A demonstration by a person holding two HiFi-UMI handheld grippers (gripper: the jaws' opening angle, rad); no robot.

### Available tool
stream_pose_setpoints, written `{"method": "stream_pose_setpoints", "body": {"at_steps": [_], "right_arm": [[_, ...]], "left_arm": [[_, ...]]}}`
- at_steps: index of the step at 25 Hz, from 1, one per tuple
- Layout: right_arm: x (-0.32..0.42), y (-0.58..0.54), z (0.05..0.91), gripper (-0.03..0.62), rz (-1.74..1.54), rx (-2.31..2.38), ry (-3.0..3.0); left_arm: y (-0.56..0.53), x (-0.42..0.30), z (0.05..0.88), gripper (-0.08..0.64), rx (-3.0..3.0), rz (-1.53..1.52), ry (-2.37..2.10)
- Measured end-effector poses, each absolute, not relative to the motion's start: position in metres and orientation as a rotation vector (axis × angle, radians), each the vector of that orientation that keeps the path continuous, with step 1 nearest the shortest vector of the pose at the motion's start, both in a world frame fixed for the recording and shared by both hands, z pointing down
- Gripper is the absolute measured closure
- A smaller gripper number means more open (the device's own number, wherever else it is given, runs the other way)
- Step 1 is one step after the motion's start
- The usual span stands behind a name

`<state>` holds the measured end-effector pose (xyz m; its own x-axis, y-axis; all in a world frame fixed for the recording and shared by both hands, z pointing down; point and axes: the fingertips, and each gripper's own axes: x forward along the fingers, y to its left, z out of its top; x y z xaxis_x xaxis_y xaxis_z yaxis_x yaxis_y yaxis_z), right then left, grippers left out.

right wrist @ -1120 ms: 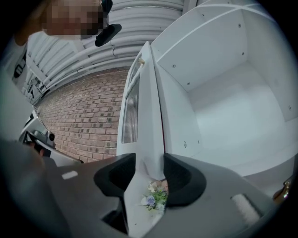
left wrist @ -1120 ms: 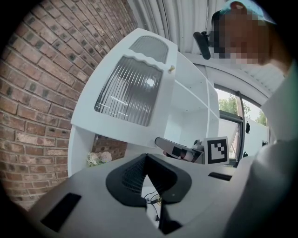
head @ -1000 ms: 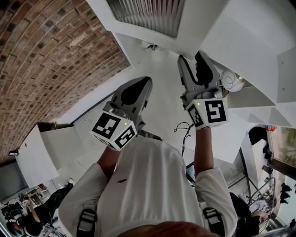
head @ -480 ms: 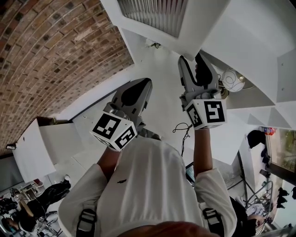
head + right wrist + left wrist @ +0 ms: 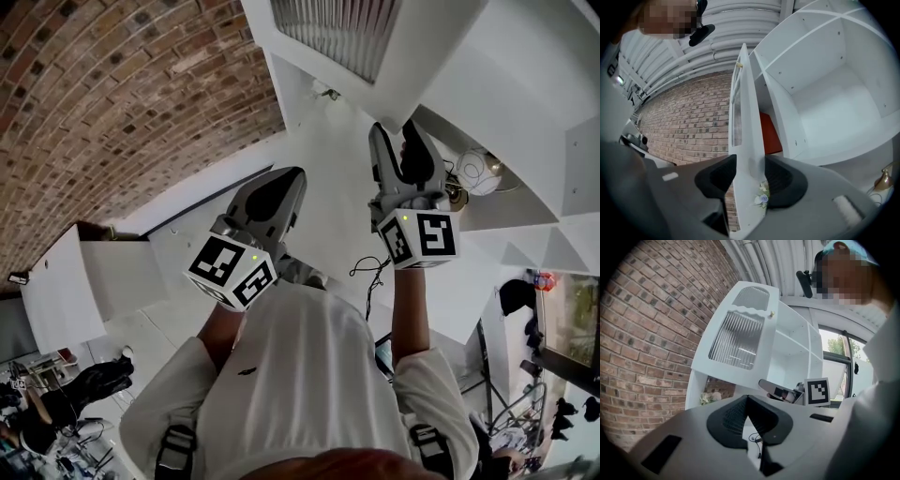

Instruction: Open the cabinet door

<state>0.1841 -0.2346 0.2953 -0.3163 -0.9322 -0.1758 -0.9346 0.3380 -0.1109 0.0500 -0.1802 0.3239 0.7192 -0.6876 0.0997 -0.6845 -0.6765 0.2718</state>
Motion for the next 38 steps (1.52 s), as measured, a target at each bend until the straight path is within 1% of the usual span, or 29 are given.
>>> {"method": "stream_pose_setpoints", "body": {"at_steps": [11, 26, 38], "right_arm": [[0.170, -0.220, 0.295, 0.400, 0.007, -1.677, 2.369], [0.148, -0.202, 0.295, 0.401, 0.000, -1.660, 2.396], [0.130, -0.187, 0.294, 0.417, -0.021, -1.606, 2.432]], "left_arm": [[-0.162, 0.023, 0.325, 0.552, 2.604, -0.030, -1.151], [-0.148, 0.014, 0.321, 0.552, 2.612, -0.046, -1.134], [-0.138, 0.012, 0.321, 0.552, 2.621, -0.045, -1.112]]}}
